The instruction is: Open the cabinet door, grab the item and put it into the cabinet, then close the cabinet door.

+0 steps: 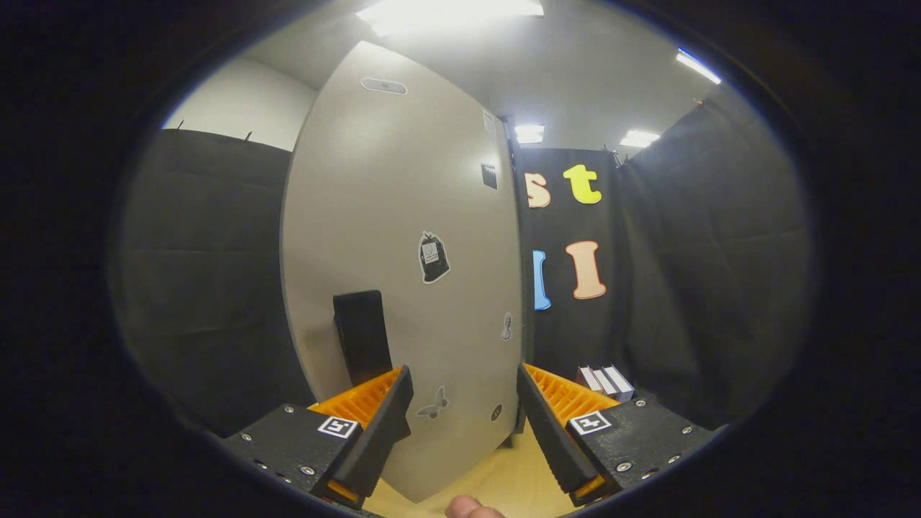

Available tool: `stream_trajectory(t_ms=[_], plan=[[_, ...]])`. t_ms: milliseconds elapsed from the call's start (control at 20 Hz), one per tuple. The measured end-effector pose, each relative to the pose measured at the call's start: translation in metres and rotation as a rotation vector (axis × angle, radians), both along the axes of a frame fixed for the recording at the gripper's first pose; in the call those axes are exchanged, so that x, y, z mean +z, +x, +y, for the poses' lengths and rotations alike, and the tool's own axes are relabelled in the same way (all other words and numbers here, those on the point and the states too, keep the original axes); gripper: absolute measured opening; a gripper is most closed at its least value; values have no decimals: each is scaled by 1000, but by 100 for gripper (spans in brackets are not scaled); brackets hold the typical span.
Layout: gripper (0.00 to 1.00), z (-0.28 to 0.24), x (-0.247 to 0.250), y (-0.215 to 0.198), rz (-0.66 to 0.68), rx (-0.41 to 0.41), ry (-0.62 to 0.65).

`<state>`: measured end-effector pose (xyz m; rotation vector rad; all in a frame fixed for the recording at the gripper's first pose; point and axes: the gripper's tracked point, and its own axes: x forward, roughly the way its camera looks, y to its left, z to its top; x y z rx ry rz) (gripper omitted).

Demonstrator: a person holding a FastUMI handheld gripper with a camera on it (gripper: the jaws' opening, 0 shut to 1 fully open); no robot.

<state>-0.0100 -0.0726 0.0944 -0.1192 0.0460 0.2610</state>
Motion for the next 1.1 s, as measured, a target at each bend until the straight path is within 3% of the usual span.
stream_trajectory(t_ms=[500,900,1100], plan=[[91,75,-21,33,14,-47,1],[92,151,-47,87,63,16,-6],[92,163,-48,104,45,32,4]])
